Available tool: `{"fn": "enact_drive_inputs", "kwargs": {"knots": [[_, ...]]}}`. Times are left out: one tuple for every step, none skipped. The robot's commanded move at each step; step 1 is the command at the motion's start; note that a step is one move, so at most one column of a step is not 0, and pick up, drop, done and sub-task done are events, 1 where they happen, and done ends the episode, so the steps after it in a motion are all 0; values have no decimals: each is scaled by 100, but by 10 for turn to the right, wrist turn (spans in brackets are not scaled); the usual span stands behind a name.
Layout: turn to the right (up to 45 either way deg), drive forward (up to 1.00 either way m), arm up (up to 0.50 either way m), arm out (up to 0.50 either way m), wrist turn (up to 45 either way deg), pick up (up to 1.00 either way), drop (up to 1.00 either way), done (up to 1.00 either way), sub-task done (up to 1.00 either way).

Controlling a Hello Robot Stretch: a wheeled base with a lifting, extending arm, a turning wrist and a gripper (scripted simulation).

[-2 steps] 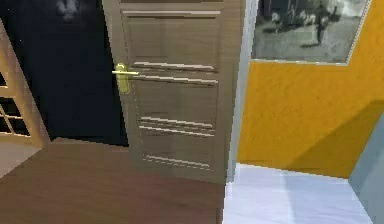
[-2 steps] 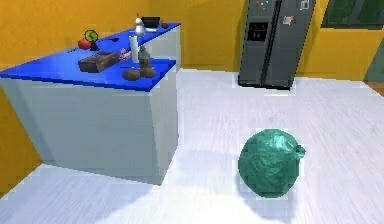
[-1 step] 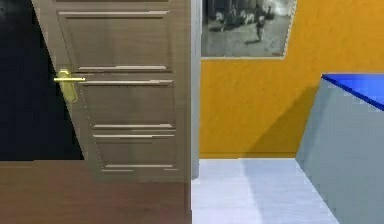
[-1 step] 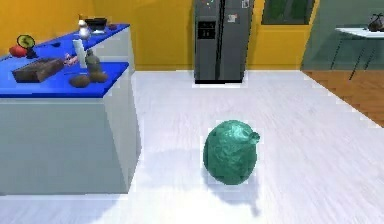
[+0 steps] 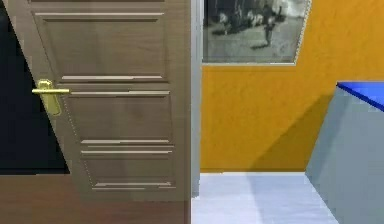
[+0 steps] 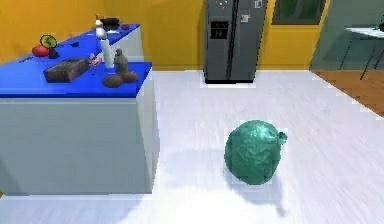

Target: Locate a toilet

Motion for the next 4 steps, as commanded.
{"fn": "enact_drive_inputs", "kwargs": {"knots": [[-450, 0, 0, 0, 0, 0, 0, 0, 0], [-420, 0, 0, 0, 0, 0, 0, 0, 0], [0, 100, 0, 0, 0, 0, 0, 0, 0], [-210, 0, 0, 0, 0, 0, 0, 0, 0]]}}
